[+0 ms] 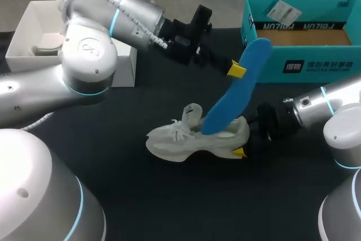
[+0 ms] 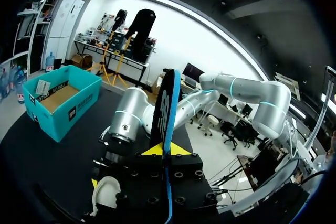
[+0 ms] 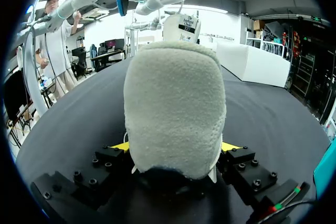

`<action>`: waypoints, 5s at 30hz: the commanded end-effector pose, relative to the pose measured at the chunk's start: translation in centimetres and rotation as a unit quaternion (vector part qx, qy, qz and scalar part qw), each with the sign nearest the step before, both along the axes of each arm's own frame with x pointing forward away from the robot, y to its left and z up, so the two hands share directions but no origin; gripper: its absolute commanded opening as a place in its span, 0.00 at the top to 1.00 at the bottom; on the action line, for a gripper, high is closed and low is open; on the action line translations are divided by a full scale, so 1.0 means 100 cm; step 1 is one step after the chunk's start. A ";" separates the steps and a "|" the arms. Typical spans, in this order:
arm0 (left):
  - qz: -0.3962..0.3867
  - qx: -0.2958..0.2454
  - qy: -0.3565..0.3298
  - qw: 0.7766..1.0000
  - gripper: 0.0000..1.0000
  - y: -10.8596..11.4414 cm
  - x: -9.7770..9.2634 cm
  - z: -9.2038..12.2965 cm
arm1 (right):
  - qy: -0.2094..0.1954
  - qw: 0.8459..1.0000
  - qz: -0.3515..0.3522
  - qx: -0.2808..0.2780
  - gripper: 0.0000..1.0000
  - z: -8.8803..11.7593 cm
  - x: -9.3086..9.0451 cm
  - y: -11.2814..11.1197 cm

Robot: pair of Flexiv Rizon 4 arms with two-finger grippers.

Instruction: Take the shoe out of the shoebox, open the shoe tongue, remove and reinsert the insole, then place the shoe into the shoebox

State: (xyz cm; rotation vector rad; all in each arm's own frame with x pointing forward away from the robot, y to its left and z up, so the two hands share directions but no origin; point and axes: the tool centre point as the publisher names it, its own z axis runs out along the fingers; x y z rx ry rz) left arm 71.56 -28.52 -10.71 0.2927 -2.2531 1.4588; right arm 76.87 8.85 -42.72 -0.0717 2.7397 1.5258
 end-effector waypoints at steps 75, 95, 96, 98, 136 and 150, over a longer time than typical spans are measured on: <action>-0.030 -0.248 0.198 0.948 1.00 0.068 -0.094 0.148 | -0.001 1.000 -0.001 -0.001 0.00 -0.001 -0.001 0.001; -0.030 -0.248 0.198 0.948 1.00 0.068 -0.094 0.148 | 0.014 0.996 -0.024 -0.087 0.00 0.025 -0.002 -0.012; -0.030 -0.248 0.198 0.948 1.00 0.068 -0.094 0.148 | 0.016 0.995 -0.026 -0.092 0.00 0.028 -0.002 -0.013; -0.030 -0.248 0.198 0.948 1.00 0.068 -0.094 0.148 | 0.027 0.993 -0.033 -0.112 0.00 0.033 -0.003 -0.013; -0.030 -0.248 0.198 0.948 1.00 0.068 -0.094 0.148 | 0.094 0.904 -0.100 -0.405 0.00 0.103 -0.003 0.005; -0.030 -0.248 0.198 0.948 1.00 0.068 -0.094 0.148 | 0.089 0.894 -0.079 -0.432 0.00 0.104 -0.005 0.001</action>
